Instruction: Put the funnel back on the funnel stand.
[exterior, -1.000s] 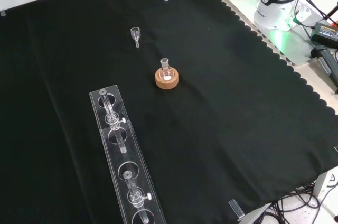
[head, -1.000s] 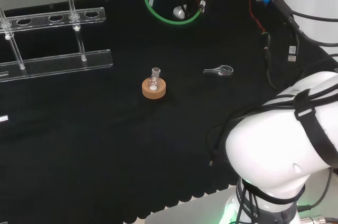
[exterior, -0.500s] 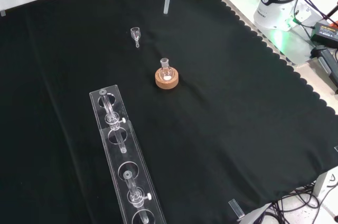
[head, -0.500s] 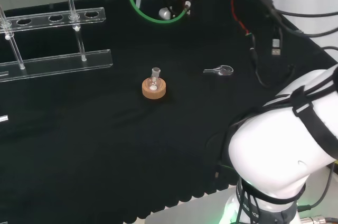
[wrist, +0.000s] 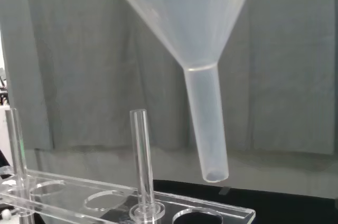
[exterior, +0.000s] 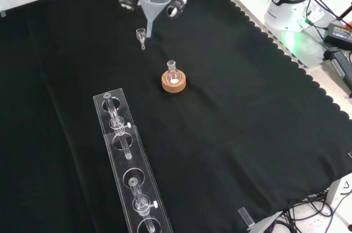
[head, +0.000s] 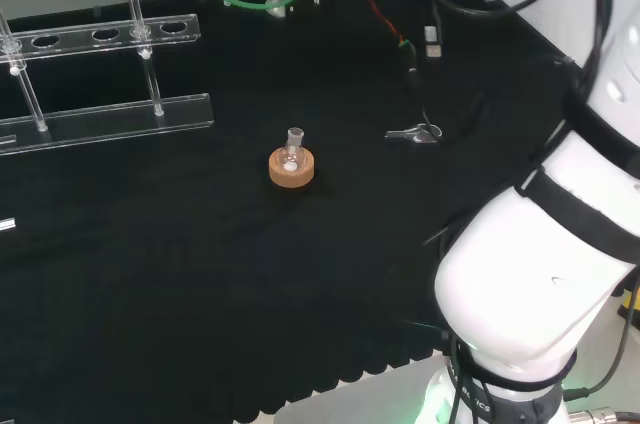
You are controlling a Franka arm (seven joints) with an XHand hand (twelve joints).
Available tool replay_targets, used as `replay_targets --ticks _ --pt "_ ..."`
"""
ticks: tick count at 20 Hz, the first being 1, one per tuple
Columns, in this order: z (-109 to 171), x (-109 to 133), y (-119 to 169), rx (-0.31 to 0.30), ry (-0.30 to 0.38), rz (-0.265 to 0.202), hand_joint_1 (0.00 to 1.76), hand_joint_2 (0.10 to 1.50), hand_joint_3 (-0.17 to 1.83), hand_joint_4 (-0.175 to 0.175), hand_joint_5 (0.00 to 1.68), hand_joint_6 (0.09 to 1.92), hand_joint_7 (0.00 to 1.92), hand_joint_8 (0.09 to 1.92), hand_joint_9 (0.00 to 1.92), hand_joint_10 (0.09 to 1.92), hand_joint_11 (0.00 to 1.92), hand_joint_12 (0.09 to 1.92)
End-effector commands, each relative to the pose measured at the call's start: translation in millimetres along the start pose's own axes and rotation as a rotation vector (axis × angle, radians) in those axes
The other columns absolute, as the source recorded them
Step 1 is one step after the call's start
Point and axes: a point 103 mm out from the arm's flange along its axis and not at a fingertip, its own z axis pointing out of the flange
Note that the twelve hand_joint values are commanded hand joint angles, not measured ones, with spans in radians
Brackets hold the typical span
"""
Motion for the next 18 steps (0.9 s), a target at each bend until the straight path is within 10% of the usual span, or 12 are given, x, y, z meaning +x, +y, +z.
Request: replay_targets --ticks 1,18 --pt "60 -23 66 0.027 0.031 -0.025 1.24 0.56 0.69 -0.175 1.60 0.09 1.69 0.53 1.92 0.53 1.92 0.64" --pt "175 -42 153 0.139 0.055 -0.068 1.24 0.55 0.70 -0.175 1.60 0.09 1.69 0.53 1.92 0.54 1.92 0.64"
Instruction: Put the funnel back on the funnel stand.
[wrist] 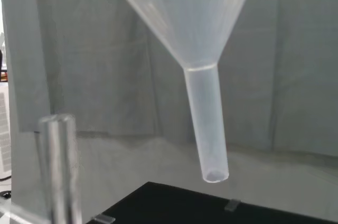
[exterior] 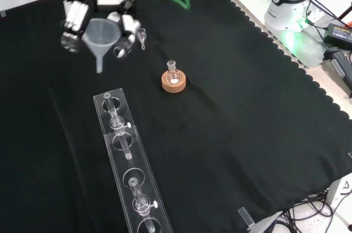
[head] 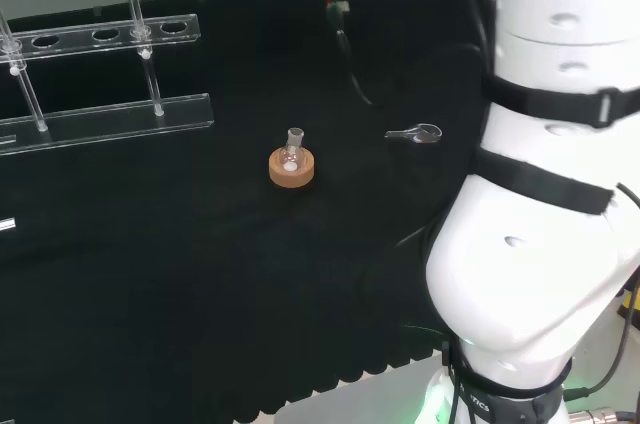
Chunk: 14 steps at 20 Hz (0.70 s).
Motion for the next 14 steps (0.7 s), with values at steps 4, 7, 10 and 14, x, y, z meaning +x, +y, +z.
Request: replay_targets --ticks 4,7,10,14 --pt "88 -36 26 0.088 0.040 0.055 1.24 0.55 0.70 -0.175 1.60 0.09 1.69 0.53 1.92 0.54 1.92 0.64" --pt "82 -44 23 0.087 0.013 0.074 1.24 0.55 0.70 -0.175 1.60 0.09 1.69 0.53 1.92 0.54 1.92 0.64" --pt "71 -43 23 0.064 -0.006 0.079 1.24 0.55 0.70 -0.175 1.60 0.09 1.69 0.53 1.92 0.54 1.92 0.64" --pt "50 -46 17 0.041 -0.028 0.095 1.24 0.55 0.70 -0.175 1.60 0.09 1.69 0.52 1.92 0.54 1.92 0.64"
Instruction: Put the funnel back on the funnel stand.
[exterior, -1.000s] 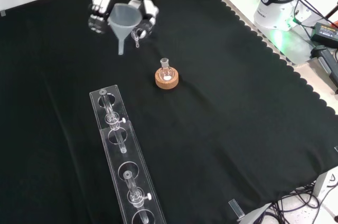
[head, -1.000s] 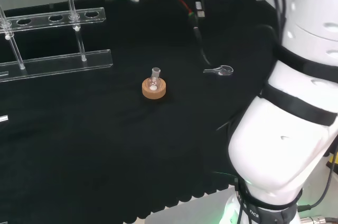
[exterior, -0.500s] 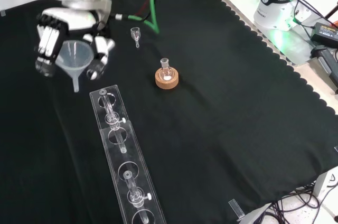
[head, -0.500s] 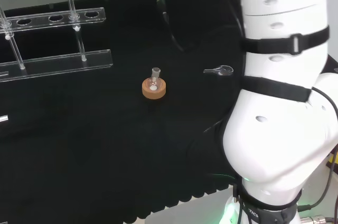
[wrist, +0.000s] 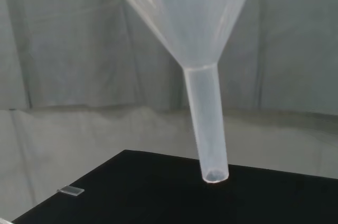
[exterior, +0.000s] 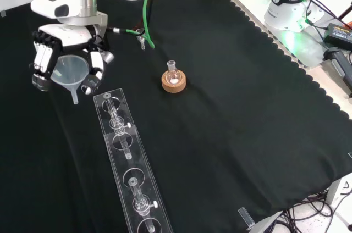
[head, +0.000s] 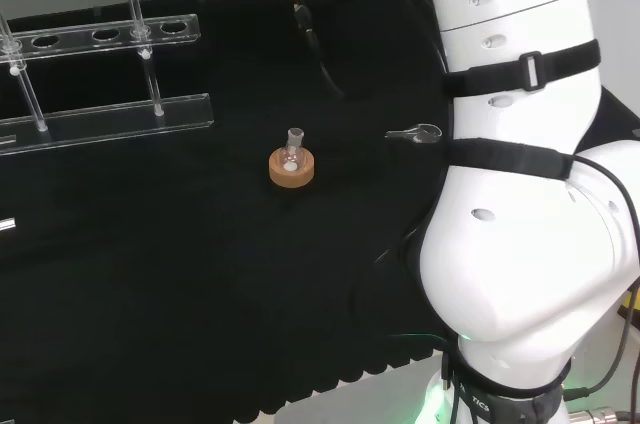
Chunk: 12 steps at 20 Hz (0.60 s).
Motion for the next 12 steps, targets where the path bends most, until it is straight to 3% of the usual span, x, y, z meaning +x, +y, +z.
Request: replay_targets --ticks 1,7,11,12 --pt "-36 -7 -13 -0.040 -0.043 0.033 1.24 0.55 0.70 -0.175 1.60 0.09 1.69 0.52 1.92 0.54 1.92 0.64" --pt "-48 12 -31 -0.061 -0.053 0.023 1.24 0.55 0.70 -0.175 1.61 0.09 1.69 0.52 1.92 0.54 1.92 0.64" --pt "-40 25 -44 -0.039 -0.049 0.022 1.24 0.55 0.70 -0.175 1.61 0.09 1.69 0.52 1.92 0.54 1.92 0.64" --pt "-29 33 -58 -0.006 -0.050 0.021 1.24 0.55 0.70 -0.175 1.61 0.09 1.69 0.52 1.92 0.54 1.92 0.64"
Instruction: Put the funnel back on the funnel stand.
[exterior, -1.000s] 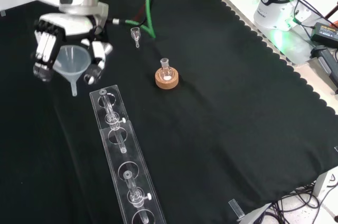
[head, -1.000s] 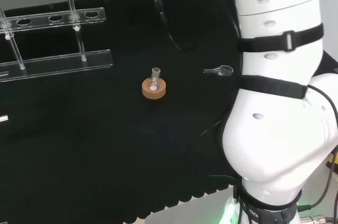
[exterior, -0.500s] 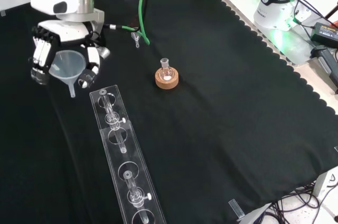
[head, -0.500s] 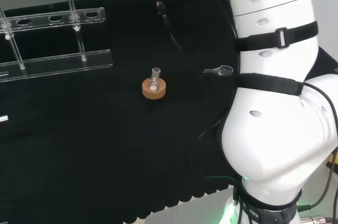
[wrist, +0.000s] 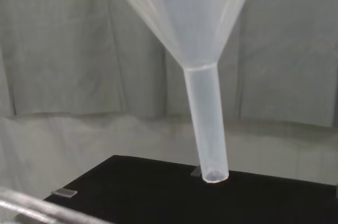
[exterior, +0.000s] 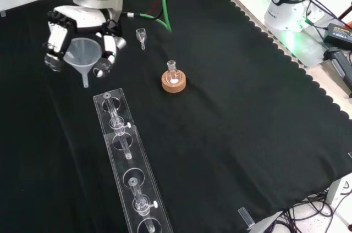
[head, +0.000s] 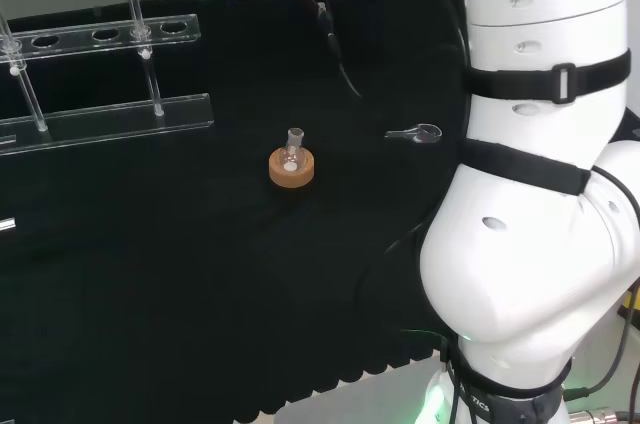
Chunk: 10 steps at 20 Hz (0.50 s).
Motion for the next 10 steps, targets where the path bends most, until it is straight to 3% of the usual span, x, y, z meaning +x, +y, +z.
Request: replay_targets --ticks 1,4,10 --pt "7 25 -26 0.028 -0.010 -0.011 1.24 0.55 0.71 -0.175 1.61 0.09 1.69 0.52 1.92 0.54 1.92 0.64" --pt "22 35 -31 0.043 -0.038 -0.035 1.24 0.55 0.71 -0.175 1.61 0.09 1.69 0.52 1.92 0.54 1.92 0.64" --pt "32 47 -29 0.070 0.000 -0.029 1.24 0.55 0.71 -0.175 1.61 0.09 1.69 0.52 1.92 0.54 1.92 0.64"
